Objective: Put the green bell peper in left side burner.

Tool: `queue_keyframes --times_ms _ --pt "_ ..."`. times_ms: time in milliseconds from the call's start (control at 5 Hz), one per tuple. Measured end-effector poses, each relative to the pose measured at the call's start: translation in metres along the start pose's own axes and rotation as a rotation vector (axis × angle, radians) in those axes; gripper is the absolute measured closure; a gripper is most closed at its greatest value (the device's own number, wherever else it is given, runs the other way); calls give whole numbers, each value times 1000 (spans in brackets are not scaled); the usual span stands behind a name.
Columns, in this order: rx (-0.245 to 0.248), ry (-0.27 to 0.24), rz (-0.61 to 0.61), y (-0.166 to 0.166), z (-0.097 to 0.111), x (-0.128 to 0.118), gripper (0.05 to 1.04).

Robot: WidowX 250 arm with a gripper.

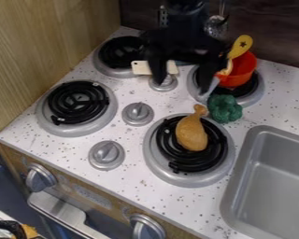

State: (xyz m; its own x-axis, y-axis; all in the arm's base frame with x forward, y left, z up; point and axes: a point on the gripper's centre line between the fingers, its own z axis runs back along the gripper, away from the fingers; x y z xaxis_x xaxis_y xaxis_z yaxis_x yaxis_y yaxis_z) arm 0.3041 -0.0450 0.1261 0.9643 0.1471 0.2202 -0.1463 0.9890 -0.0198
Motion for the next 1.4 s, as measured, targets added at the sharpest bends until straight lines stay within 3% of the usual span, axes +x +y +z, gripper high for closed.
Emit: queue_keyframes --times_ms 200,400,600,1000,1400 --pt "-1 -28 -51 -20 -10 1 83" --pt "-9 -56 -88 -45 -24 20 83" --pt "-49 -45 -128 -62 -40 35 83" --pt "-30 -64 -143 -64 -61 57 83" --pt "-48 -12 -129 -60 -83 60 83"
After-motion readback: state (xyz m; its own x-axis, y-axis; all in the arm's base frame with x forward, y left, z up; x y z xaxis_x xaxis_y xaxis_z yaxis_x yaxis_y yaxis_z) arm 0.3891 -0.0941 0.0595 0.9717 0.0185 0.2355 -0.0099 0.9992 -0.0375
